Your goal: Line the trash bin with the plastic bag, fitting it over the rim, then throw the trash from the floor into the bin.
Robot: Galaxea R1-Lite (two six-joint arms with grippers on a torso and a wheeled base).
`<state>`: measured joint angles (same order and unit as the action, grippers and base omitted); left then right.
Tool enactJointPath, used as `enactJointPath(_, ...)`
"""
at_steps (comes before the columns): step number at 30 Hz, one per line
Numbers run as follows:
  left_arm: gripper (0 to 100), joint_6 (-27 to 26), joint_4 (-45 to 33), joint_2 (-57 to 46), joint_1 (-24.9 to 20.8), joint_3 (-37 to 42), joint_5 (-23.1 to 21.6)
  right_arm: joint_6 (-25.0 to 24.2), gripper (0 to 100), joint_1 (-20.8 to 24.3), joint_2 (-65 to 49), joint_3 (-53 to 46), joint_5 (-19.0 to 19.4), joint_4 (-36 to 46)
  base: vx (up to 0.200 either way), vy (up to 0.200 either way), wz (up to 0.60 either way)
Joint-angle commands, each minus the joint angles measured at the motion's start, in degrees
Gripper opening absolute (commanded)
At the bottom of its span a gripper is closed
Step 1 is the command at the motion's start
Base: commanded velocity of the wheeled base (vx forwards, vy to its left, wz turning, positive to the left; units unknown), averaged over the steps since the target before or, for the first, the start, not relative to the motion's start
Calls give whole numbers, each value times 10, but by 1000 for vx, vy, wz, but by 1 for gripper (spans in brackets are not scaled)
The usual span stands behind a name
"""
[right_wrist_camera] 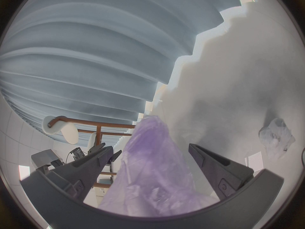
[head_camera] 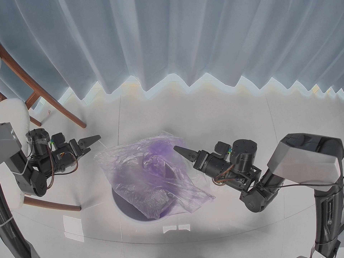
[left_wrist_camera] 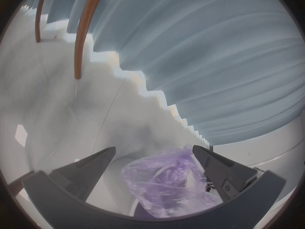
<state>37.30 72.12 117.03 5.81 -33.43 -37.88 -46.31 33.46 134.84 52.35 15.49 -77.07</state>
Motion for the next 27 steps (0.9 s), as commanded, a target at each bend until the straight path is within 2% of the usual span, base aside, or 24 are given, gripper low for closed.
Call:
enactJointPath(1,100,-2,-8,-131,-5,33,7,26,100,-11,-85,-62,3,-32,0,0,0)
enactJointPath(3,100,-3,-10,-155,-6,39,7,32,100,-23,-95,-76,2,-45,0,0,0)
enactJointPath(6,100,-3,-28,-247,-33,66,7,56,100,-45,-136,-136,2,-92,0,0,0)
enactJointPath(9,100,-3,-67,-323,-61,75,7,76,100,-50,-180,-195,2,-123,0,0,0)
enactJointPath(13,100,-7,-144,-424,-93,81,6,92,100,-67,-228,-246,2,-125,0,0,0)
enactJointPath(15,100,-7,-245,-500,-145,79,6,96,100,-92,-251,-261,4,-120,0,0,0)
enactJointPath(17,100,-7,-327,-539,-171,77,6,109,100,-104,-259,-260,4,-112,0,0,0)
enactJointPath(19,100,-7,-378,-548,-175,74,5,124,100,-118,-265,-253,4,-99,0,0,0)
enactJointPath(22,100,-1,-386,-528,-169,71,5,146,100,-114,-276,-256,4,-92,0,0,0)
enactJointPath(27,100,-8,-366,-492,-146,75,2,178,100,-67,-275,-290,-6,-92,0,0,0)
